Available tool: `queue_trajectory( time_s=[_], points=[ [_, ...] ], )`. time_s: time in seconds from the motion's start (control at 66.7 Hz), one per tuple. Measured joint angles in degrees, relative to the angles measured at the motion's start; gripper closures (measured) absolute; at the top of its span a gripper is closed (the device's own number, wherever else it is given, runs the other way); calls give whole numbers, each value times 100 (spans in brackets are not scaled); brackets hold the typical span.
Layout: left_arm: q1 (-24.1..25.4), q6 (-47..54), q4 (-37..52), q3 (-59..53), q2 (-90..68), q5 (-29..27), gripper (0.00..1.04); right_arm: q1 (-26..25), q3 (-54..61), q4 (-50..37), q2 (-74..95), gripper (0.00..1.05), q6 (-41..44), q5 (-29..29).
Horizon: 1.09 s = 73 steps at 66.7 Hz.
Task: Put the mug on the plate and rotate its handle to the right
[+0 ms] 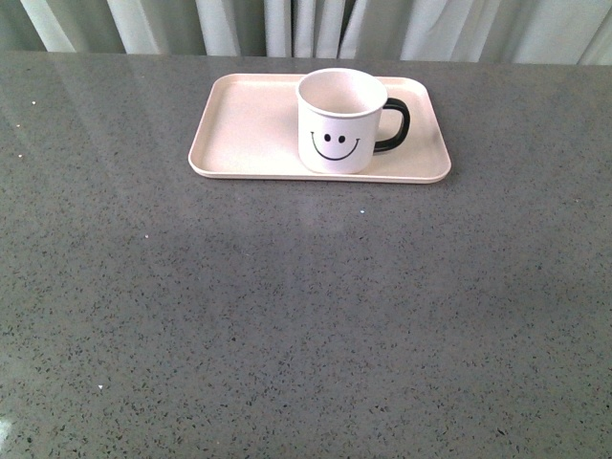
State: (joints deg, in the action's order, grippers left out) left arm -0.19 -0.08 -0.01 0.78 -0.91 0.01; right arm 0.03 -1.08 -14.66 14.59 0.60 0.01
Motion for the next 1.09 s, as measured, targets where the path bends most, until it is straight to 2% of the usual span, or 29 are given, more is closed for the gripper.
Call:
queue_trajectory(
  time_s=[0.3, 0.375, 0.75, 1.095],
  points=[
    [0, 0, 0, 0, 0, 0, 9, 0, 0, 446, -444, 103, 0, 0],
    [0, 0, 0, 0, 0, -2, 9, 0, 0, 1397, -1259, 103, -2, 2],
    [0, 0, 0, 0, 0, 0, 9, 0, 0, 1453, -1425, 102, 2, 0],
    [0, 0, 0, 0, 0, 0, 9, 0, 0, 1456, -1427, 41, 0, 0]
  ],
)
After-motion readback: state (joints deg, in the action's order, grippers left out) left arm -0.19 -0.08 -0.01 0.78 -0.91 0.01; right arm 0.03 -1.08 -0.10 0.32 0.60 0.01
